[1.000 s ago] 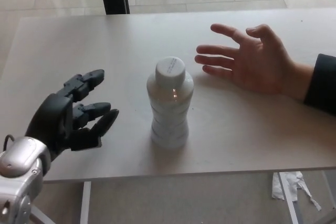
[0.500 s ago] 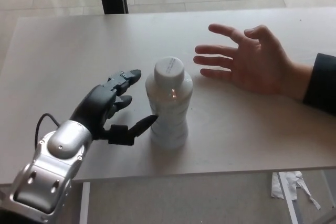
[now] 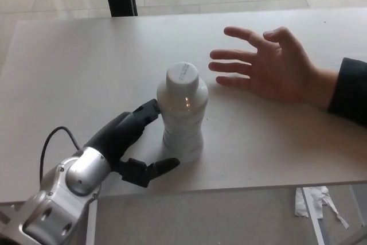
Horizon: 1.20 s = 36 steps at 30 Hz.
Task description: Pick up a bottle and hand it
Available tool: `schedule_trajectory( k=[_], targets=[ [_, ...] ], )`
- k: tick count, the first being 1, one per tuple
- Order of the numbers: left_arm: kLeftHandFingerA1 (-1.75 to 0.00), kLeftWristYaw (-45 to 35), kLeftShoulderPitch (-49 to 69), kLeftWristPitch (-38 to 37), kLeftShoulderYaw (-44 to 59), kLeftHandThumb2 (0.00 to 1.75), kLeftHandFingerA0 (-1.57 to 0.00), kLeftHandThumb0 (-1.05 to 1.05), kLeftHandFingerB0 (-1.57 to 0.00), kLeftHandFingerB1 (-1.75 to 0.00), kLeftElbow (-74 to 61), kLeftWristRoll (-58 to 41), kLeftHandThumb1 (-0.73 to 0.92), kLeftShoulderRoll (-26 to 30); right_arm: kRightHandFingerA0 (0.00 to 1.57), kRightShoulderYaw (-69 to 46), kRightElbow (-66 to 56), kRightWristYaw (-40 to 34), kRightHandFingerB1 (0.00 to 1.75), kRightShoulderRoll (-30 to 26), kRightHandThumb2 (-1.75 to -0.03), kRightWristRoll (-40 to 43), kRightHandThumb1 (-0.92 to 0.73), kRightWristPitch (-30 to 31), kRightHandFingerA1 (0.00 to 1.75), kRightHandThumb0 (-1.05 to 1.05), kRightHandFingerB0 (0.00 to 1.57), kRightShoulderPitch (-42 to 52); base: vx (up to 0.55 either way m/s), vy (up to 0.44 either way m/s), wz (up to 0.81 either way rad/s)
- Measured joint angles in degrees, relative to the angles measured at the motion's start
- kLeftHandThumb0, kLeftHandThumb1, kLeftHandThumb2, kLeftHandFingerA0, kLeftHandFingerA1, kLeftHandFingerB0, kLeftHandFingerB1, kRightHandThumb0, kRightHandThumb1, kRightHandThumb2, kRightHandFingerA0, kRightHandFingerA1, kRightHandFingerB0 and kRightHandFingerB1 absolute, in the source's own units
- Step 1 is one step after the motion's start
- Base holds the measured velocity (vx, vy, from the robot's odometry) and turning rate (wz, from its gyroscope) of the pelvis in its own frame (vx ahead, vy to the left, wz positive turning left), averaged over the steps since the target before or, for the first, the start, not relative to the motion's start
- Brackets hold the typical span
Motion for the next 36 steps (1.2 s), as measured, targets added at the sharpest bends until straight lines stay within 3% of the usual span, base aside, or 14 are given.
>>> schedule_trajectory(
  k=[14, 15, 16, 23, 25, 26, 27, 28, 29, 31, 32, 33, 34, 36],
  targets=[
    [-0.25, 9.58, -2.11, -2.96, 5.79, 0.88, 0.00, -1.01, 0.00, -0.14, 8.02, 3.57, 0.52, -17.49, 1.57, 0.33, 0.77, 0.01, 1.17, 0.25, -1.14, 0.15, -0.46, -1.93, 1.70, -1.05, 0.51, -0.66, 0.00, 0.000, 0.00],
    [-0.27, 10.22, -2.54, -2.95, 6.01, 0.87, 0.00, -0.97, 0.00, -0.13, 8.64, 3.69, 0.52, -18.90, 1.57, 0.37, 0.67, -0.01, 1.37, 0.30, -0.75, 0.15, -0.57, -1.94, 1.65, -1.05, 0.43, -0.67, 0.00, 0.000, 0.00],
    [-0.26, 10.74, -2.89, -2.95, 6.27, 0.88, 0.00, -1.00, 0.00, -0.15, 9.11, 3.81, 0.51, -20.03, 1.57, 0.42, 0.60, -0.02, 1.16, 0.34, -1.14, 0.14, -0.46, -1.94, 1.70, -1.05, 0.50, -0.71, 0.00, 0.000, 0.00],
    [-0.32, 13.16, -3.80, -2.95, 5.52, 0.95, 0.00, -1.04, 0.00, -0.19, 11.36, 5.92, 0.55, -22.81, 1.57, 1.87, -1.33, -1.03, 1.17, 0.76, -1.14, -0.13, -0.46, -1.93, 1.68, -1.05, 0.54, -1.01, 0.00, 0.000, 0.00],
    [-0.39, 13.35, -3.79, -2.96, 4.90, 0.95, 0.00, -1.01, 0.00, -0.23, 12.23, 6.69, 0.53, -22.60, 1.57, 1.93, -1.57, -1.04, 1.36, 0.85, -0.75, -0.05, -0.57, -1.89, 1.62, -1.05, 0.42, -1.13, 0.00, 0.000, 0.00],
    [-0.50, 13.49, -3.80, -2.99, 4.59, 0.77, -0.05, -0.90, 0.00, 0.00, 12.78, 7.08, 0.43, -22.51, 1.57, 1.99, -2.08, -1.07, 1.35, 0.96, -0.74, -0.03, -0.56, -1.83, 1.66, -1.05, 0.43, -1.11, 0.00, 0.000, 0.00],
    [-0.59, 13.66, -3.80, -3.10, 4.33, 0.73, -0.13, -0.84, 0.00, 0.00, 13.19, 7.45, 0.42, -22.46, 1.57, 2.03, -2.37, -1.07, 1.17, 0.99, -1.16, 0.01, -0.48, -1.81, 1.74, -1.04, 0.51, -1.12, 0.00, 0.000, 0.00],
    [-0.74, 13.99, -3.80, -3.26, 4.18, 0.71, -0.38, -0.69, 0.00, 0.00, 13.27, 7.85, 0.43, -22.48, 1.57, 2.07, -2.54, -1.07, 1.35, 0.99, -0.74, 0.04, -0.57, -1.79, 1.63, -1.05, 0.42, -1.13, 0.00, 0.000, 0.00],
    [-1.04, 14.39, -3.80, -3.42, 4.08, 0.61, -0.82, -0.24, 0.00, 0.00, 13.37, 8.17, 0.59, -22.58, 1.57, 2.12, -2.64, -1.07, 1.34, 1.01, -0.74, 0.06, -0.57, -1.76, 1.65, -1.05, 0.42, -1.13, 0.00, 0.000, 0.00],
    [-1.13, 16.06, -3.89, -4.01, 4.08, 0.87, -0.95, -0.10, 0.00, -0.14, 13.94, 9.07, 0.62, -23.06, 1.57, 2.16, -2.84, -1.10, 1.36, 1.08, -0.75, 0.11, -0.57, -1.57, 1.68, -1.05, 0.43, -1.11, 0.00, 0.000, 0.00],
    [-0.93, 17.12, -4.10, -4.46, 4.08, 0.77, -0.56, -0.06, -0.16, -0.40, 14.31, 9.53, 0.82, -23.48, 1.57, 2.16, -2.95, -1.17, 1.35, 1.11, -0.74, 0.12, -0.58, -1.50, 1.67, -1.05, 0.44, -1.10, 0.00, 0.000, 0.00],
    [-1.38, 18.08, -4.28, -4.83, 3.99, 1.00, -0.86, 0.09, -0.79, -0.74, 14.77, 9.95, 0.77, -24.09, 1.57, 2.16, -3.07, -1.22, 1.35, 1.20, -0.76, 0.13, -0.59, -1.49, 1.67, -1.05, 0.45, -1.13, 0.00, 0.000, 0.00],
    [-1.62, 18.86, -4.39, -5.14, 3.41, 1.19, -0.99, 0.11, -0.97, -1.08, 15.00, 10.42, 0.69, -24.49, 1.57, 2.16, -3.30, -1.24, 1.17, 1.35, -1.16, 0.16, -0.46, -1.46, 1.71, -1.05, 0.54, -1.13, 0.00, 0.000, 0.00],
    [-1.73, 20.05, -4.77, -5.72, 2.01, 1.24, -1.01, 0.05, -0.97, -1.31, 15.58, 11.47, 0.71, -24.87, 1.57, 2.17, -3.68, -1.47, 1.15, 1.70, -1.16, 0.13, -0.45, -1.45, 1.71, -1.05, 0.50, -1.07, 0.00, 0.000, 0.00]
  ],
)
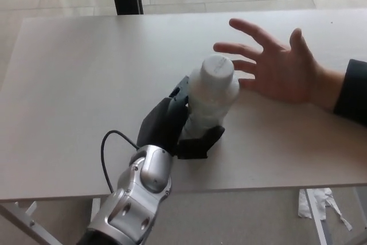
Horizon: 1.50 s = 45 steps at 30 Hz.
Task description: Pick up a bottle and hand it
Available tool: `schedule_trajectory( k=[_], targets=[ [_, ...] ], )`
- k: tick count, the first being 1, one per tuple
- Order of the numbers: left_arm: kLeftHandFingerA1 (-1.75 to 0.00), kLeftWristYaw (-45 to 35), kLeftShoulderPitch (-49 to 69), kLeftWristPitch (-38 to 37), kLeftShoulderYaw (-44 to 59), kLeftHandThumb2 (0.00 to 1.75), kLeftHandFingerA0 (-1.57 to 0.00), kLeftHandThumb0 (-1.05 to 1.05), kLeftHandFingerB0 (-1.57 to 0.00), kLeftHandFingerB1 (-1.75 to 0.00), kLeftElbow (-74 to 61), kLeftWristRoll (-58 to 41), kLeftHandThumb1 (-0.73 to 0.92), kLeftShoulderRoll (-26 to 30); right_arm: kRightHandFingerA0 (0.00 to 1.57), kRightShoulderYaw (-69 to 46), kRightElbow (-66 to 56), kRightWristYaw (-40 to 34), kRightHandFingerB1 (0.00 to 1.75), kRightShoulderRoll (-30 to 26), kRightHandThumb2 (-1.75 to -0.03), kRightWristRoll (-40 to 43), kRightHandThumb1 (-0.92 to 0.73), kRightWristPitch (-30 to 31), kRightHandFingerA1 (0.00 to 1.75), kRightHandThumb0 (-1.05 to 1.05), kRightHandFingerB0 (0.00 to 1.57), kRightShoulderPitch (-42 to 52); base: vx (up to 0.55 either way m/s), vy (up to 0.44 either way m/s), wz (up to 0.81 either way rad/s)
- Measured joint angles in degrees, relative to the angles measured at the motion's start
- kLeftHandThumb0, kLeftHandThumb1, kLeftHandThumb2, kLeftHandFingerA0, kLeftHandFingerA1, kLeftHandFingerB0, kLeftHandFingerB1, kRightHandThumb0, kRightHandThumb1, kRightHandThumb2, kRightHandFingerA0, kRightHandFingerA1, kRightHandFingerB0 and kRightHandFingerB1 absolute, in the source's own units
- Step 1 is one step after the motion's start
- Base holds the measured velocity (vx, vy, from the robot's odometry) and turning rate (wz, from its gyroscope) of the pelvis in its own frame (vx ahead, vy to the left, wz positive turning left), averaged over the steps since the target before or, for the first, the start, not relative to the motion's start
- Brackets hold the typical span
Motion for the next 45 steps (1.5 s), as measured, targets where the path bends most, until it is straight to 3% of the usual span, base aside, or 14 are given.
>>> schedule_trajectory(
  k=[7, 10, 16, 17, 19, 20, 24, 25, 27, 30, 31, 34, 39, 45],
  targets=[
    [-1.75, 4.27, -0.77, -1.20, -2.29, 1.06, -0.97, 0.00, -0.79, -1.61, 1.93, 3.23, 0.77, -1.63, 1.57, 0.10, -0.13, -0.77, 1.14, 0.36, -1.13, -0.09, -0.43, -0.08, 1.68, -1.05, 0.52, 0.38, 0.00, 0.000, 0.00],
    [-1.53, 5.53, -0.69, -1.86, -2.16, 1.08, -1.25, -0.12, -1.03, -1.31, 2.50, 3.68, 0.72, -1.88, 1.57, -0.03, 0.10, -0.70, 1.12, 0.36, -1.15, 0.02, -0.44, -0.05, 1.72, -1.05, 0.46, 0.39, 0.00, 0.000, 0.00],
    [-1.75, 8.78, -0.37, -4.83, -0.99, 0.87, -0.93, -0.12, -0.81, -1.54, 4.55, 4.27, 0.78, -2.20, 1.57, 0.27, 0.55, -1.52, 1.12, 0.35, -1.17, -0.29, -0.43, 0.03, 1.75, -1.05, 0.49, 0.54, 0.00, 0.000, 0.00],
    [-1.45, 9.12, -0.39, -5.15, -0.78, 1.10, -1.23, -0.02, -1.05, -1.28, 4.74, 4.35, 0.65, -2.17, 1.57, 0.26, 0.59, -1.72, 1.14, 0.35, -1.17, -0.29, -0.43, 0.03, 1.74, -1.05, 0.51, 0.54, 0.00, 0.000, 0.00],
    [-1.43, 9.26, -1.02, -5.26, -0.03, 1.17, -1.19, 0.13, -1.05, -1.29, 4.84, 4.45, 0.62, -1.89, 1.57, 0.26, 0.85, -2.04, 1.14, 0.35, -1.17, -0.29, -0.42, 0.02, 1.75, -1.05, 0.50, 0.52, 0.00, 0.000, 0.00],
    [-1.75, 9.18, -1.45, -5.16, 0.30, 1.17, -0.91, 0.10, -0.85, -1.51, 4.85, 4.49, 0.64, -1.79, 1.57, 0.26, 1.03, -2.09, 1.14, 0.35, -1.17, -0.29, -0.43, 0.01, 1.75, -1.05, 0.49, 0.52, 0.00, 0.000, 0.00],
    [-1.43, 7.74, -5.50, -3.94, 2.33, 1.18, -1.18, 0.02, -0.99, -1.23, 4.94, 4.53, 0.55, -1.02, 1.57, 0.32, 1.17, -2.20, 1.14, 0.35, -1.17, -0.28, -0.43, 0.04, 1.75, -1.05, 0.47, 0.56, 0.00, 0.000, 0.00],
    [-1.71, 7.05, -7.10, -3.46, 2.65, 1.18, -0.89, 0.00, -0.85, -1.46, 5.05, 4.51, 0.54, -0.84, 1.57, 0.41, 1.01, -2.21, 1.13, 0.35, -1.17, -0.29, -0.43, 0.05, 1.75, -1.05, 0.47, 0.54, 0.00, 0.000, 0.00],
    [-1.69, 5.60, -10.55, -2.46, 3.26, 1.18, -0.87, -0.03, -0.85, -1.44, 5.30, 4.48, 0.55, -0.41, 1.57, 0.56, 0.73, -2.23, 1.13, 0.35, -1.17, -0.32, -0.43, 0.11, 1.75, -1.05, 0.47, 0.55, 0.00, 0.000, 0.00],
    [-1.39, 3.36, -15.65, -0.37, 3.58, 1.08, -1.10, -0.12, -0.89, -1.21, 6.15, 4.47, 0.59, 0.02, 1.57, 0.64, 0.52, -2.21, 1.16, 0.35, -1.17, -0.33, -0.44, 0.16, 1.75, -1.05, 0.49, 0.56, 0.00, 0.000, 0.00],
    [-1.37, 2.54, -17.45, 0.48, 3.62, 0.84, -0.81, -0.12, -0.77, -0.84, 6.53, 4.47, 0.67, 0.07, 1.57, 0.68, 0.43, -2.20, 1.15, 0.35, -1.17, -0.33, -0.45, 0.18, 1.71, -1.05, 0.47, 0.56, 0.00, 0.000, 0.00],
    [-1.27, 0.44, -22.10, 2.75, 3.34, 0.68, -0.76, -0.21, -0.64, -0.57, 8.27, 4.50, 0.69, 0.04, 1.57, 0.91, 0.24, -2.16, 1.18, 0.35, -1.17, -0.37, -0.45, 0.19, 1.72, -1.05, 0.51, 0.56, 0.00, 0.000, 0.00],
    [-1.36, -3.01, -30.21, 7.01, 2.28, 0.80, -0.77, -0.15, -0.78, -0.93, 14.00, 4.62, 0.56, -0.77, 1.57, 1.45, -0.34, -2.17, 1.18, 0.37, -1.17, -0.40, -0.44, 0.35, 1.74, -1.05, 0.53, 0.54, 0.00, 0.000, 0.00],
    [-0.88, -5.65, -37.37, 11.92, 2.08, 0.70, -0.60, -0.16, -0.50, -0.58, 21.74, 4.61, 0.66, -3.83, 1.57, 2.51, -1.18, -2.19, 1.13, 0.60, -1.13, -0.49, -0.43, 0.64, 1.69, -1.05, 0.42, 0.53, 0.00, 0.000, 0.00]
  ],
)
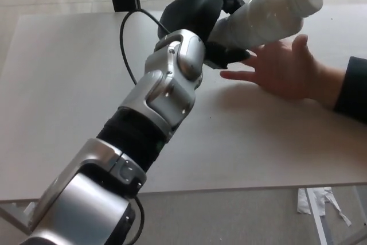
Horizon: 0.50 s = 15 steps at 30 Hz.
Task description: Pick up a bottle and hand it
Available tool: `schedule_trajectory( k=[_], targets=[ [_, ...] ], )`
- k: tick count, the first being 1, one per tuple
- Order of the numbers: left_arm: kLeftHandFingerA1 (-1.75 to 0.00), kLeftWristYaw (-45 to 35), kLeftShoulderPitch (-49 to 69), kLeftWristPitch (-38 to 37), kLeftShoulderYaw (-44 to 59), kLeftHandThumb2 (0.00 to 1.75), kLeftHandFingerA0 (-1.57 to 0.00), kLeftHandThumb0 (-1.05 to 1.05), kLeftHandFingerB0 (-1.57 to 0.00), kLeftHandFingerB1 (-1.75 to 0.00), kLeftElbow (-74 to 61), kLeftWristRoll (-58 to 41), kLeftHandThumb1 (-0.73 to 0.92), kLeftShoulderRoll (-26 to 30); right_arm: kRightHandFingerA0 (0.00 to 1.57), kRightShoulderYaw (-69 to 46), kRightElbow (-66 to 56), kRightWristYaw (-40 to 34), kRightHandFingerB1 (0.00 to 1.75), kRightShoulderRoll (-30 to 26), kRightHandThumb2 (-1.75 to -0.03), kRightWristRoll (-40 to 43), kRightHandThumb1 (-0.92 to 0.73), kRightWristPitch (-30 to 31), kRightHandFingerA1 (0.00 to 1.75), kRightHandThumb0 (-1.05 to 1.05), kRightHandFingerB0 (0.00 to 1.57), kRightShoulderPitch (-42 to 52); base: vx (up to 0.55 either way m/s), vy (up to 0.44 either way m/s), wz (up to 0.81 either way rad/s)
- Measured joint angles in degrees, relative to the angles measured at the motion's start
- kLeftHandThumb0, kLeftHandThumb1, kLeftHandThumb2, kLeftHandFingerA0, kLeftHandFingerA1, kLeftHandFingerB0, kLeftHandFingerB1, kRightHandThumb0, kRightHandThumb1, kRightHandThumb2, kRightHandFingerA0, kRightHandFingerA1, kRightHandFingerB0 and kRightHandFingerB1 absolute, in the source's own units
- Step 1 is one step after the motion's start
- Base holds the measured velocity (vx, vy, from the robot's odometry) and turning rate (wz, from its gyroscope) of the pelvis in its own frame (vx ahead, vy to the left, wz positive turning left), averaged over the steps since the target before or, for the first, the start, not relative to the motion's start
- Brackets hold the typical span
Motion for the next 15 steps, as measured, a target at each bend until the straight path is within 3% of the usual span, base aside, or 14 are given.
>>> schedule_trajectory(
  k=[1, 2, 3, 4, 5, 6, 7, 8, 9, 10, 12, 13, 14, 15],
  targets=[
    [-0.88, -0.22, -0.78, 0.70, 0.05, 0.70, -0.60, -0.16, -0.50, -0.58, 1.17, -0.02, 0.66, -0.53, 1.57, 0.20, -0.28, -0.01, 1.13, 0.15, -1.13, -0.04, -0.43, 0.02, 1.69, -1.05, 0.42, 0.02, 0.00, 0.000, 0.00],
    [-0.99, -0.40, -1.52, 1.42, 0.20, 0.68, -0.64, -0.17, -0.50, -0.57, 2.32, -0.06, 0.66, -1.07, 1.57, 0.45, -0.62, -0.04, 1.12, 0.33, -1.18, -0.09, -0.47, 0.02, 1.73, -1.05, 0.41, 0.08, 0.00, 0.000, 0.00],
    [-1.17, -0.59, -2.24, 2.19, 0.38, 0.64, -0.70, -0.20, -0.51, -0.61, 3.54, -0.10, 0.66, -1.66, 1.29, 0.69, -1.04, -0.10, 1.36, 0.48, -0.77, -0.13, -0.63, 0.02, 1.36, -1.05, 0.37, 0.17, 0.00, 0.000, 0.00],
    [-1.17, -0.73, -2.95, 3.01, 0.57, 0.64, -0.70, -0.20, -0.51, -0.61, 4.83, -0.14, 0.66, -2.31, 1.29, 0.96, -1.52, -0.13, 1.36, 0.62, -0.77, -0.16, -0.63, 0.02, 1.36, -1.05, 0.37, 0.31, 0.00, 0.000, 0.00],
    [-1.07, -0.89, -3.75, 3.88, 0.69, 0.62, -0.76, -0.18, -0.52, -0.59, 6.21, -0.16, 0.65, -2.87, 1.50, 1.28, -1.98, -0.13, 1.32, 0.80, -0.75, -0.19, -0.63, 0.02, 1.25, -1.05, 0.30, 0.41, 0.00, 0.000, 0.00],
    [-0.95, -1.00, -4.36, 4.56, 0.82, 0.64, -0.81, -0.16, -0.58, -0.61, 7.29, -0.18, 0.63, -3.46, 1.57, 1.48, -2.31, -0.18, 1.14, 1.01, -1.18, -0.19, -0.48, 0.02, 1.69, -1.05, 0.49, 0.43, 0.00, 0.000, 0.00],
    [-0.96, -1.05, -5.10, 5.49, 1.07, 0.62, -0.78, -0.16, -0.58, -0.62, 8.74, -0.20, 0.63, -4.25, 1.57, 1.72, -2.63, -0.32, 1.14, 1.24, -1.18, -0.19, -0.51, -0.03, 1.56, -1.05, 0.52, 0.42, 0.00, 0.000, 0.00],
    [-1.04, -1.06, -5.50, 5.99, 1.24, 0.66, -0.78, -0.14, -0.57, -0.62, 9.58, -0.23, 0.61, -4.67, 1.57, 1.80, -2.81, -0.37, 1.32, 1.40, -0.74, -0.16, -0.59, -0.08, 1.22, -1.05, 0.47, 0.42, 0.00, 0.000, 0.00],
    [-1.04, -1.04, -5.98, 6.71, 1.69, 0.66, -0.78, -0.14, -0.57, -0.62, 10.62, -0.41, 0.61, -5.26, 1.57, 1.90, -3.13, -0.41, 1.32, 1.78, -0.74, -0.12, -0.59, -0.13, 1.22, -1.05, 0.47, 0.34, 0.00, 0.000, 0.00],
    [-1.45, -0.90, -6.45, 7.51, 2.87, 0.64, -0.72, -0.18, -0.57, -0.70, 11.67, -0.70, 0.62, -5.60, 1.57, 1.94, -3.46, -0.49, 1.16, 2.33, -1.18, -0.03, -0.48, -0.13, 1.60, -1.05, 0.57, 0.33, 0.00, 0.000, 0.00],
    [-1.46, -0.38, -7.27, 9.00, 4.97, 0.63, -0.67, -0.20, -0.48, -0.65, 13.35, -1.16, 0.64, -5.80, 1.57, 2.14, -4.45, -0.84, 1.17, 3.14, -1.18, -0.01, -0.49, -0.11, 1.60, -1.05, 0.58, 0.31, 0.00, 0.000, 0.00],
    [-1.19, -0.12, -7.67, 9.74, 5.76, 0.84, -0.80, -0.32, -0.54, -0.69, 14.18, -1.34, 0.48, -5.89, 1.57, 2.32, -4.93, -0.97, 1.14, 3.55, -1.17, -0.03, -0.47, -0.10, 1.74, -1.05, 0.53, 0.29, 0.00, 0.000, 0.00],
    [-1.19, 0.02, -8.30, 10.45, 5.82, 0.84, -0.80, -0.32, -0.54, -0.69, 15.39, -1.36, 0.48, -6.02, 1.57, 2.46, -5.48, -1.10, 1.14, 4.07, -1.17, -0.04, -0.47, -0.08, 1.74, -1.05, 0.53, 0.29, 0.00, 0.000, 0.00],
    [-1.35, 0.06, -8.91, 11.05, 5.67, 0.60, -0.62, -0.20, -0.55, -0.61, 16.46, -1.36, 0.61, -6.18, 1.57, 2.60, -6.01, -1.24, 1.15, 4.60, -1.15, -0.04, -0.45, -0.04, 1.67, -0.99, 0.57, 0.27, 0.00, 0.000, 0.00]
  ],
)
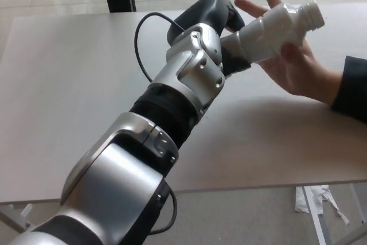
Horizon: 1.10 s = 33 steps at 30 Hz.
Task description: Pick up a bottle and hand it
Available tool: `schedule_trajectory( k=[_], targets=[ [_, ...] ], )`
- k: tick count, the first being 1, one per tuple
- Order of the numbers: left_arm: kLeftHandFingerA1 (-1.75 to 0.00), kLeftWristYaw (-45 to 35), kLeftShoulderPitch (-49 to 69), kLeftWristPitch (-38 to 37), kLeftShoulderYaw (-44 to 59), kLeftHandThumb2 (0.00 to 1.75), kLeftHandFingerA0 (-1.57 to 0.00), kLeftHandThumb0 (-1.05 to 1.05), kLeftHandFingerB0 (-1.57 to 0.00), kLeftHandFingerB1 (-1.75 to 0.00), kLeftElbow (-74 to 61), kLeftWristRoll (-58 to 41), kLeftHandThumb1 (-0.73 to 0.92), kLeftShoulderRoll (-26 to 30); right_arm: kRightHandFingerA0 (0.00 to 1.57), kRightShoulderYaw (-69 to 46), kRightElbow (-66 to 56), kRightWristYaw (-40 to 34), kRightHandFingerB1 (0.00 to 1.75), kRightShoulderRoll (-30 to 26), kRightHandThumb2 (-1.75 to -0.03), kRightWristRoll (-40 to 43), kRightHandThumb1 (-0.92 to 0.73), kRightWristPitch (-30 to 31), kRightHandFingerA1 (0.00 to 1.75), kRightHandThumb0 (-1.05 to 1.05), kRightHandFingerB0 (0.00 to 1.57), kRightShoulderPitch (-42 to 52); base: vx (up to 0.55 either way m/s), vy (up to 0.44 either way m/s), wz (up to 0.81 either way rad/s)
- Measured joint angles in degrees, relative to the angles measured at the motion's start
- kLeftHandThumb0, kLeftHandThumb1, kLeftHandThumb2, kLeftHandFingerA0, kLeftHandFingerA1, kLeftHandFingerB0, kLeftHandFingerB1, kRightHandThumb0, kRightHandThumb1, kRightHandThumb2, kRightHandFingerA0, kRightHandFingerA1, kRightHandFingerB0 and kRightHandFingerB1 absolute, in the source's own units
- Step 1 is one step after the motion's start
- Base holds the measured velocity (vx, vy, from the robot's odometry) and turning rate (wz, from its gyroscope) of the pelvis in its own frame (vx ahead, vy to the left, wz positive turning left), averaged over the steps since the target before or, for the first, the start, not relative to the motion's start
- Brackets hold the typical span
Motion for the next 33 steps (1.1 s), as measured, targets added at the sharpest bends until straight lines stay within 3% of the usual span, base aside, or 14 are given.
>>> schedule_trajectory(
  k=[4, 5, 9, 10, 15, 16, 20, 21, 22, 27, 28, 30, 31, 33],
  targets=[
    [-1.13, 0.04, -2.23, 1.79, -1.46, 0.59, -0.60, -0.22, -0.58, -0.53, 3.28, 0.00, 0.64, -0.34, 1.57, 0.21, -1.65, -0.30, 1.32, 1.66, -0.74, 0.15, -0.64, 0.48, 1.30, -1.05, 0.39, -0.23, 0.00, 0.000, 0.00],
    [-1.09, 0.05, -2.42, 1.95, -1.63, 0.59, -0.62, -0.20, -0.57, -0.51, 3.55, -0.03, 0.64, -0.38, 1.57, 0.24, -1.83, -0.35, 1.14, 1.70, -1.18, 0.13, -0.51, 0.62, 1.54, -1.03, 0.53, -0.23, 0.00, 0.000, 0.00],
    [-1.27, 0.06, -2.77, 2.13, -2.14, 0.59, -0.62, -0.19, -0.61, -0.54, 4.21, -0.12, 0.61, -0.40, 1.57, 0.42, -2.33, -0.74, 1.15, 1.75, -1.17, -0.04, -0.46, 0.97, 1.74, -1.05, 0.53, -0.20, 0.00, 0.000, 0.00],
    [-1.11, 0.06, -2.80, 2.16, -2.51, 0.84, -0.73, -0.27, -0.57, -0.64, 4.29, -0.12, 0.48, -0.40, 1.57, 0.41, -2.61, -0.82, 1.33, 1.79, -0.74, -0.02, -0.65, 1.12, 1.51, -1.05, 0.35, -0.19, 0.00, 0.000, 0.00],
    [-1.31, 0.05, -2.91, 2.59, -4.06, 0.59, -0.67, -0.21, -0.56, -0.53, 4.56, -0.12, 0.62, -0.43, 1.57, 0.65, -3.21, -1.00, 1.14, 1.82, -1.15, -0.15, -0.46, 1.62, 1.75, -1.01, 0.53, 0.14, 0.00, 0.000, 0.00],
    [-1.24, 0.05, -2.91, 2.61, -4.21, 0.59, -0.67, -0.20, -0.61, -0.55, 4.59, -0.13, 0.63, -0.43, 1.57, 0.54, -3.21, -1.00, 1.32, 1.87, -0.74, -0.07, -0.63, 1.69, 1.46, -1.05, 0.34, 0.14, 0.00, 0.000, 0.00],
    [-1.39, 0.05, -2.91, 2.59, -4.76, 0.59, -0.67, -0.18, -0.62, -0.53, 4.60, -0.13, 0.60, -0.43, 1.57, 0.51, -3.55, -1.17, 1.11, 1.89, -1.16, -0.03, -0.48, 2.43, 1.58, -1.00, 0.50, 0.15, 0.00, 0.000, 0.00],
    [-1.36, 0.07, -2.90, 2.58, -4.61, 0.60, -0.67, -0.18, -0.47, -0.52, 4.57, -0.18, 0.62, -0.43, 1.51, 0.51, -3.60, -1.22, 1.38, 1.89, -0.75, -0.02, -0.63, 2.58, 1.23, -1.05, 0.27, 0.14, 0.00, 0.000, 0.00],
    [-1.12, 0.09, -2.90, 2.58, -4.33, 0.61, -0.76, -0.14, -0.36, -0.51, 4.54, -0.27, 0.63, -0.43, 1.12, 0.50, -3.60, -1.21, 1.37, 1.88, -0.75, -0.01, -0.63, 2.64, 1.30, -1.05, 0.27, 0.13, 0.00, 0.000, 0.00],
    [-1.02, 0.01, -1.92, 2.63, 0.41, 0.60, -0.72, -0.58, 0.00, -0.30, 1.45, -2.39, 0.63, -0.32, 1.50, 0.06, -3.59, -1.06, 0.86, 1.86, -0.90, 0.17, -0.04, 2.66, 1.34, -0.41, 0.48, 0.21, 0.00, 0.000, 0.00],
    [-0.26, -0.39, -1.14, 2.96, 0.59, 0.81, 0.00, -0.80, 0.00, 0.00, -0.32, -2.66, 0.50, -0.18, 1.35, -0.13, -3.58, -1.00, 1.34, 1.83, -0.78, 0.23, -0.64, 2.62, 1.19, -1.05, 0.41, 0.24, 0.00, 0.000, 0.00],
    [-0.18, -1.30, 0.63, 3.43, 0.27, 0.83, 0.00, -0.99, 0.00, 0.00, -4.14, -2.86, 0.52, 0.38, 1.19, -0.29, -3.55, -0.81, 1.42, 1.80, -0.75, 0.28, -0.62, 2.61, 1.27, -1.05, 0.33, 0.23, 0.00, 0.000, 0.00],
    [0.00, -1.47, 1.34, 3.47, 0.16, 0.61, 0.00, -0.72, 0.00, 0.00, -5.54, -2.86, 0.59, 0.63, 0.56, -0.30, -3.54, -0.78, 1.38, 1.80, -0.71, 0.28, -0.66, 2.61, 1.56, -1.05, 0.32, 0.24, 0.00, 0.000, 0.00],
    [-0.17, -2.01, 3.72, 3.51, -0.02, 0.86, 0.00, -1.02, 0.00, 0.00, -9.73, -2.88, 0.55, 1.42, 1.39, -0.30, -3.51, -0.68, 1.15, 1.80, -1.09, 0.28, -0.44, 2.61, 1.41, -1.05, 0.49, 0.24, 0.00, 0.000, 0.00]
  ],
)
